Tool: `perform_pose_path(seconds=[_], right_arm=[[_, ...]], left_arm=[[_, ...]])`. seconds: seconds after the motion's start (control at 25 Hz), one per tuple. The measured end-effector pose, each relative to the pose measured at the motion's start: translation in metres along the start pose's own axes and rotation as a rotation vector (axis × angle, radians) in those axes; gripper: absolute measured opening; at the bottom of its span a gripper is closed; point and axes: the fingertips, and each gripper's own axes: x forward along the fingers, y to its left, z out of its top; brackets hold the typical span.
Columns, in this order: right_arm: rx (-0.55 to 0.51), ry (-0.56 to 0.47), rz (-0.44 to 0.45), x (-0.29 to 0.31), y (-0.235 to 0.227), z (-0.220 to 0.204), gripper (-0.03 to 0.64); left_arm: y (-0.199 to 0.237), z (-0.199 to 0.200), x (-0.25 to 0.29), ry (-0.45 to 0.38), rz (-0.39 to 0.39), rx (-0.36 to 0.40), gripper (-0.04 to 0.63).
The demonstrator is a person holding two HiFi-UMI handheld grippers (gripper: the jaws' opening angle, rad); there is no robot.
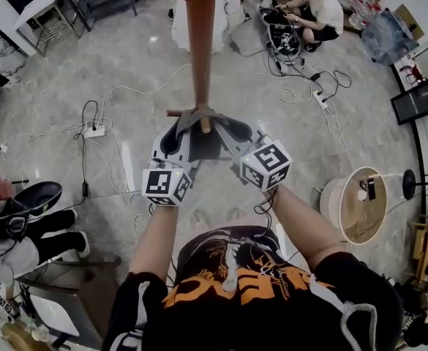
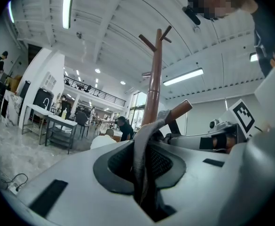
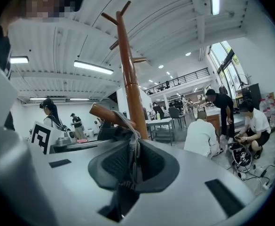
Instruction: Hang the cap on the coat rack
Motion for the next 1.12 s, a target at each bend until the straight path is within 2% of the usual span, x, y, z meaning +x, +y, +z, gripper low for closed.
perform_pose_path(seconds=[0.36, 0.64, 0.92, 1.12], right_arm=[[-0.039, -0.027, -0.012, 0.008, -0.011, -0.017, 0.054], [-0.077, -0.028, -0.006, 0.013, -0.008, -0.025, 0.054], [-0.070, -0.035, -0.006, 0.013, -0.007, -0.029, 0.055], [-0.082, -0.034, -0.015, 0.011, -0.006, -0.030, 0.060]], left_arm=[[-0.003, -0.008, 0.009, 0.008, -0.007, 0.147, 0.066], [-0.007, -0.015, 0.010, -0.005, -0.027, 0.169, 0.066], [-0.012, -0.018, 0.011, -0.010, -0.037, 0.168, 0.069], [-0.014, -0.023, 0.005, -0.011, -0.047, 0.191, 0.099]])
